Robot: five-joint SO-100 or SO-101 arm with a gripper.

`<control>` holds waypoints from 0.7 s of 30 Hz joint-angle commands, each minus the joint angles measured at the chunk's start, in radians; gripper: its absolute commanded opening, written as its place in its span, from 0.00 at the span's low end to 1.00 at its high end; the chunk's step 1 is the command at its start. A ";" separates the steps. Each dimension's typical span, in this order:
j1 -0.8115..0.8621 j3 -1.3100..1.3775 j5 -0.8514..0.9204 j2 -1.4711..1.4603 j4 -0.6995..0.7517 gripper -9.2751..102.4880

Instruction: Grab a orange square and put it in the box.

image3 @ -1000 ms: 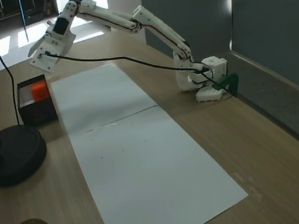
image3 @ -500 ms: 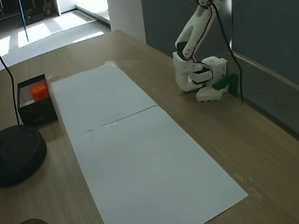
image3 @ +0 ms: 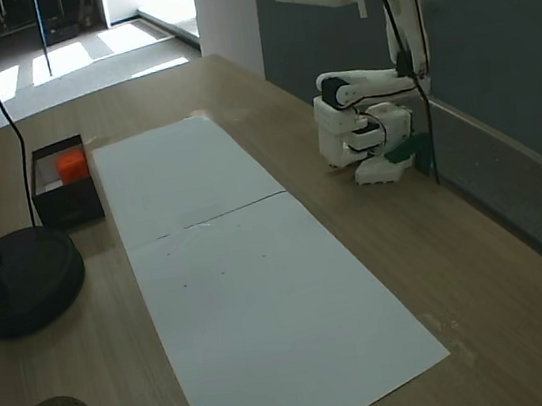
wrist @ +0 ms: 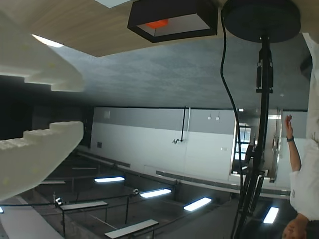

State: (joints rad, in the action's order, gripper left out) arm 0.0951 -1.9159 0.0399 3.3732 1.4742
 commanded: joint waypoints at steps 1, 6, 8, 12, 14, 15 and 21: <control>0.000 -0.186 -0.006 0.121 -0.110 0.12; -0.005 -0.308 -0.018 0.072 -0.247 0.12; -0.008 -0.405 -0.064 0.077 -0.298 0.12; 0.002 -0.615 -0.112 0.104 -0.330 0.12; 0.002 -0.696 -0.112 0.107 -0.331 0.12; 0.002 -0.732 -0.115 0.107 -0.333 0.12; 0.002 -0.911 -0.112 0.106 -0.331 0.08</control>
State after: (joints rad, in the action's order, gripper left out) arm 0.0951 -2.8026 -0.0721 3.4530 1.1612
